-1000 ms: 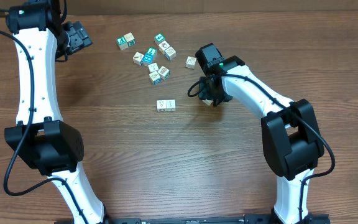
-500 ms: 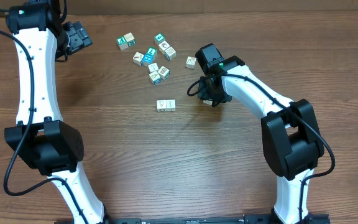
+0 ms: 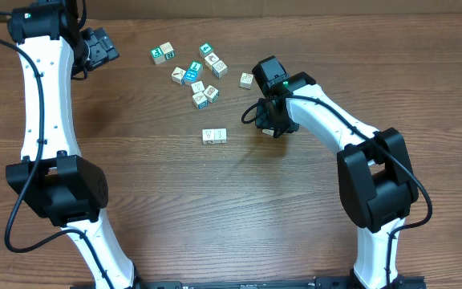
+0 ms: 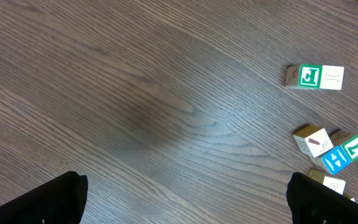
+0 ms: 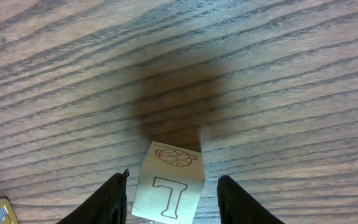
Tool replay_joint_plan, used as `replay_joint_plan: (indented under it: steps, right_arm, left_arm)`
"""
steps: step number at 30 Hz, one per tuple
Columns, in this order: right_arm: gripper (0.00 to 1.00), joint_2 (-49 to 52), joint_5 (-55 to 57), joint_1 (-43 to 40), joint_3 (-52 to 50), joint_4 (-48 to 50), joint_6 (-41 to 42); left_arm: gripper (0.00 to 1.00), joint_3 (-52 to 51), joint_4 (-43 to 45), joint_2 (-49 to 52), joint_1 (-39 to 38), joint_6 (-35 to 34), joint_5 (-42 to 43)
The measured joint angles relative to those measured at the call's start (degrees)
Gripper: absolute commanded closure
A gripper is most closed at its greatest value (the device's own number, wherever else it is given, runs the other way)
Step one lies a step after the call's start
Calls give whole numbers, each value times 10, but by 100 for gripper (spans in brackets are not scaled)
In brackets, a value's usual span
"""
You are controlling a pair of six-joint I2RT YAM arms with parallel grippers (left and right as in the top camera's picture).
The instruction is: Form a horizontal line
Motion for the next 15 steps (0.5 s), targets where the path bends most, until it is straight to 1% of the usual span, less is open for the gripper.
replay_joint_plan:
  steps: [9, 11, 13, 15]
  right_arm:
    - [56, 0, 0, 0, -1, 3, 6]
    - [55, 0, 0, 0, -1, 4, 6]
    - [46, 0, 0, 0, -1, 4, 7]
    - [32, 0, 0, 0, -1, 4, 7]
  left_arm:
    - [0, 0, 0, 0, 0, 0, 0]
    - [0, 0, 0, 0, 0, 0, 0]
    - [0, 0, 0, 0, 0, 0, 0]
    - [0, 0, 0, 0, 0, 0, 0]
